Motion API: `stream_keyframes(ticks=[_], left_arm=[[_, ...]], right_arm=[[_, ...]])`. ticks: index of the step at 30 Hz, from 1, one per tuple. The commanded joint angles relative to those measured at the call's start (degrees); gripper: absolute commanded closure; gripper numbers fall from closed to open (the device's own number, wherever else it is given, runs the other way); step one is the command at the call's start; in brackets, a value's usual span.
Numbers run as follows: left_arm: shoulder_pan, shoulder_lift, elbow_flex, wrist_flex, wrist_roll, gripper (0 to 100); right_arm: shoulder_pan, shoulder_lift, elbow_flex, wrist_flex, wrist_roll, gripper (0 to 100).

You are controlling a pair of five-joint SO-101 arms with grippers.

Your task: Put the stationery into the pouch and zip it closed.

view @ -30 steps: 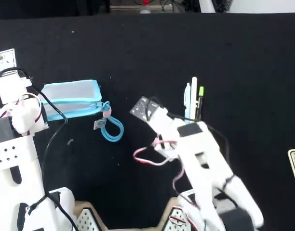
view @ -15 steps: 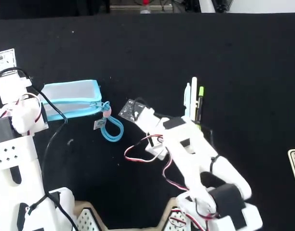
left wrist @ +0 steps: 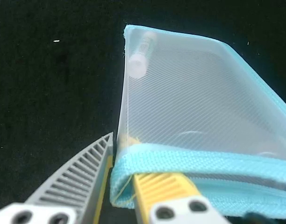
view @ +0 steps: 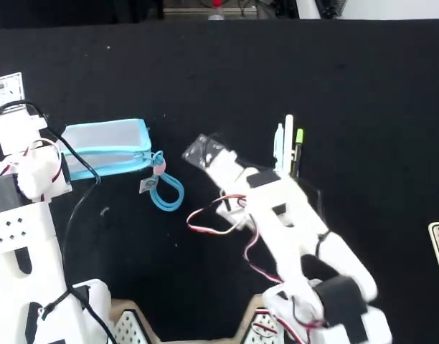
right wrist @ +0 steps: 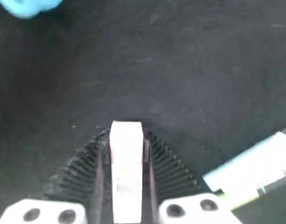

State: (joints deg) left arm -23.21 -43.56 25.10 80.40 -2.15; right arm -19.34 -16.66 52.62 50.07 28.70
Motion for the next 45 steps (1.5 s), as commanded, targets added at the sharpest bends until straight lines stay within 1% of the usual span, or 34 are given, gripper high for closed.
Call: stream_keyframes(ticks=[1,3,6,9,11,15,18,21,23,24,26,28,31,33,35,38,40,45], left_arm=[[-0.22,-0.7,-2.33,0.0,0.35,97],[-0.22,-0.7,-2.33,0.0,0.35,97],[-0.22,-0.7,-2.33,0.0,0.35,97],[-0.22,-0.7,-2.33,0.0,0.44,97],[-0.22,-0.7,-2.42,0.0,0.44,97],[-0.22,-0.7,-2.33,0.0,0.44,97],[-0.22,-0.7,-2.33,0.0,0.53,97],[-0.22,-0.7,-2.33,0.0,0.53,97],[-0.22,-0.7,-2.33,0.09,0.53,97],[-0.22,-0.7,-2.33,0.09,0.53,97],[-0.13,-0.7,-2.33,0.09,0.53,97],[-0.04,-0.7,-2.33,0.44,0.62,97],[4.18,-0.7,-2.59,2.9,0.62,97],[8.66,-0.7,-2.59,3.96,0.62,97],[11.3,-0.7,-2.77,5.01,0.62,97],[12.0,-0.7,-4.62,6.86,0.88,97],[12.26,-0.7,-5.41,7.91,2.9,97],[16.66,-0.7,-5.23,8.62,3.6,97]], right_arm=[[0.7,-7.25,-2.77,3.96,-2.37,98.8],[2.2,-7.6,-2.59,8.53,-2.29,98.7],[7.82,-7.69,-1.63,12.92,-2.2,98.7],[13.1,-8.04,0.13,12.4,-1.23,98.7],[14.07,-8.04,0.92,11.34,0.88,98.8],[14.07,-9.89,-3.56,13.45,1.32,98.8],[13.45,-15.16,-12.53,21.1,1.14,98.8],[9.05,-22.99,-22.11,28.48,-2.73,98.8],[2.55,-28.53,-24.84,29.54,-6.51,98.8],[-1.23,-31.16,-24.75,28.66,-8.44,98.7],[-8.0,-35.74,-22.64,23.47,-12.4,98.7],[-11.78,-39.52,-19.03,16.62,-15.91,98.7],[-13.71,-44.09,-13.14,7.82,-19.78,98.7],[-15.12,-46.81,-9.54,3.6,-20.31,98.7],[-16.79,-49.89,-6.02,-0.26,-20.31,98.7],[-19.08,-55.96,-0.48,-5.63,-20.31,98.7],[-20.66,-60.79,4.18,-9.93,-20.31,98.7],[-23.56,-71.78,18.59,-26.02,-20.48,98.7]])
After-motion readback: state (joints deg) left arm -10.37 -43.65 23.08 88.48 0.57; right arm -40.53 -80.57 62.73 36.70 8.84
